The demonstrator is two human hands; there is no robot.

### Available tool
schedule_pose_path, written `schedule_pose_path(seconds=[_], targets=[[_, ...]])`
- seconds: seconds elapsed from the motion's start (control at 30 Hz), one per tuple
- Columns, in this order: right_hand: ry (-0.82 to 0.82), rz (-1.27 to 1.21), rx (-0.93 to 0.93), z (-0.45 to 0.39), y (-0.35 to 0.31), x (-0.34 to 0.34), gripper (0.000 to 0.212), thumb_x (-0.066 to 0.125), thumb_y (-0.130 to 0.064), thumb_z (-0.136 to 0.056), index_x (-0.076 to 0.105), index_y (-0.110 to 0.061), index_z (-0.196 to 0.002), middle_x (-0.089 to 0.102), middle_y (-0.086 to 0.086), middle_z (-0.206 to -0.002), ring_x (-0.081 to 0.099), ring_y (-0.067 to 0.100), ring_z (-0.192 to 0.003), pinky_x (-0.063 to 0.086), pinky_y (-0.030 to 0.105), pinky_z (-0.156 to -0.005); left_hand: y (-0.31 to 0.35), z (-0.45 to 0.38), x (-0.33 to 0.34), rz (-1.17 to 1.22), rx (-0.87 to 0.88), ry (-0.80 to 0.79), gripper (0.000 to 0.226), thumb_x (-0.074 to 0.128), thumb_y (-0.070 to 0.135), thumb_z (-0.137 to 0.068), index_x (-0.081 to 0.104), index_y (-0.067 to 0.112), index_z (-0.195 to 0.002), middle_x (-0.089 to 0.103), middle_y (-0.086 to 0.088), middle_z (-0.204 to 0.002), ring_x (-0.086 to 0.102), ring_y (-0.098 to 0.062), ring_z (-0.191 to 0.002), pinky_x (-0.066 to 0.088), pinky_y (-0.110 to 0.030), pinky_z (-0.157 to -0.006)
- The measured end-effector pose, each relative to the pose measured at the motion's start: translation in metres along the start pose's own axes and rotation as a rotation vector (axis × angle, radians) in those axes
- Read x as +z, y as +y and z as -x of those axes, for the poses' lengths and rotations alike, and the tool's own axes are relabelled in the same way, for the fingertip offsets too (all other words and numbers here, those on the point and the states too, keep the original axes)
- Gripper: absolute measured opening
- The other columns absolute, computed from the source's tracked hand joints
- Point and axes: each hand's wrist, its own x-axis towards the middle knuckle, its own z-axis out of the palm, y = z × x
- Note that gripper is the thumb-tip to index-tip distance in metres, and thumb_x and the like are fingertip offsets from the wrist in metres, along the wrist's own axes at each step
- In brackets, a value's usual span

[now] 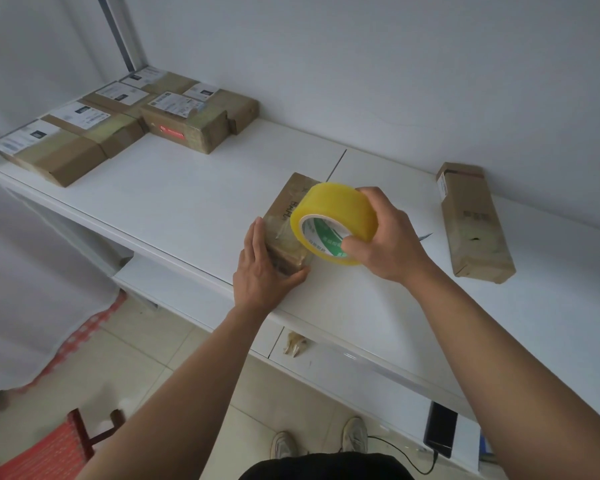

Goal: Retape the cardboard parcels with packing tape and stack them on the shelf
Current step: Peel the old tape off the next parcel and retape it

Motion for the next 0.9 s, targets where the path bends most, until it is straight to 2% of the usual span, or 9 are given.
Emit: schedule_pose_path(seconds=[0.1, 0.23, 0.33, 0.6, 0.9], targets=[[-0.007, 0.020, -0.012, -0.004, -0.006, -0.002, 0.046, 0.062, -0.033, -0.065, 0.047, -0.031, -0.109, 0.057, -0.007, -0.080, 0.056, 0.005, -0.073, 0.040, 0.014, -0.049, 0.000, 0.000, 0.000, 0.006, -0.009, -0.002, 0.126, 0.076, 0.068, -0.064, 0.000, 0.027, -0.156, 0.020, 0.003, -0.160, 0.050, -0.029, -0.128, 0.057, -0.050, -0.083], [0.020, -0.005, 0.025, -0.004, -0.005, -0.001, 0.045, 0.062, -0.033, -0.065, 0.047, -0.031, -0.107, 0.054, -0.012, -0.078, 0.053, -0.004, -0.063, 0.038, 0.010, -0.050, 0.000, 0.000, -0.001, -0.003, -0.025, -0.012, 0.126, 0.077, 0.068, -0.064, 0.001, 0.027, -0.156, 0.021, 0.002, -0.160, 0.049, -0.029, -0.129, 0.057, -0.049, -0.084], [0.018, 0.004, 0.008, -0.009, -0.014, -0.002, 0.044, 0.062, -0.034, -0.065, 0.048, -0.030, -0.107, 0.054, -0.010, -0.077, 0.052, -0.004, -0.062, 0.039, 0.011, -0.050, 0.003, 0.000, -0.002, -0.005, -0.030, -0.011, 0.127, 0.079, 0.065, -0.065, 0.001, 0.024, -0.156, 0.022, 0.001, -0.159, 0.045, -0.028, -0.132, 0.057, -0.048, -0.084], [-0.004, 0.024, 0.064, 0.001, 0.011, 0.001, 0.050, 0.062, -0.037, -0.066, 0.047, -0.029, -0.113, 0.055, -0.011, -0.083, 0.056, -0.001, -0.067, 0.041, 0.011, -0.051, 0.002, -0.001, -0.005, -0.004, -0.038, -0.032, 0.126, 0.076, 0.071, -0.064, 0.001, 0.027, -0.155, 0.018, 0.005, -0.157, 0.046, -0.027, -0.131, 0.057, -0.047, -0.081], [-0.037, 0.037, 0.086, 0.011, 0.027, 0.004, 0.051, 0.061, -0.039, -0.068, 0.041, -0.033, -0.115, 0.054, -0.015, -0.086, 0.057, 0.004, -0.071, 0.042, 0.011, -0.049, 0.000, -0.001, -0.003, -0.041, 0.031, -0.006, 0.114, 0.075, 0.071, -0.064, 0.019, 0.025, -0.152, 0.014, 0.009, -0.156, 0.043, -0.025, -0.133, 0.058, -0.044, -0.079]])
